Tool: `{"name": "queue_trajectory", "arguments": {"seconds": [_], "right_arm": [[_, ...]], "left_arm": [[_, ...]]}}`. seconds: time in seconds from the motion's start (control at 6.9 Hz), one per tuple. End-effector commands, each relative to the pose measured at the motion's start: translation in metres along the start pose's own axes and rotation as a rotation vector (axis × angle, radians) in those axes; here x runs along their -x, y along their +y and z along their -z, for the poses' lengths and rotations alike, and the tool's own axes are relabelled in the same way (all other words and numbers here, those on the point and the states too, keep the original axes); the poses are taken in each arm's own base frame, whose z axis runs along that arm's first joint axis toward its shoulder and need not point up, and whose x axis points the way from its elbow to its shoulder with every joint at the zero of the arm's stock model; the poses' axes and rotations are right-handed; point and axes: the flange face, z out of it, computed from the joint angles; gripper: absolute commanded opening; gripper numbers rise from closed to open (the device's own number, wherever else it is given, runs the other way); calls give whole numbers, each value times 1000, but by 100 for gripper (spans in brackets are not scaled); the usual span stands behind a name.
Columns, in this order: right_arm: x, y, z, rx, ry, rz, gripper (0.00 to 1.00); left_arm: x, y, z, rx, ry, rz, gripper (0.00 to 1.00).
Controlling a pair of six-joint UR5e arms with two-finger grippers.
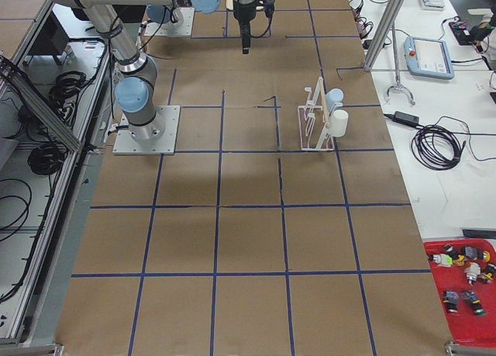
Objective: Transfer IKEA cup to right arm and place on rack
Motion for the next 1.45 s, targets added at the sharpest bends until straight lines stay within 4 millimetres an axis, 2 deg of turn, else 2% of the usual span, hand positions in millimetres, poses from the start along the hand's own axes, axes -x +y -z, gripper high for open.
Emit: {"name": "queue_trajectory", "arguments": {"seconds": [0.0,0.43,1.3], "right_arm": [[1,-2,2,-13,-1,3,100],[1,-4,10,-31,0,3,100],[1,-4,9,-29,2,3,100]], "left_arm": [[0,0,0,0,1,0,100],[0,0,0,0,3,1,100],[0,0,0,0,3,1,100]]}}
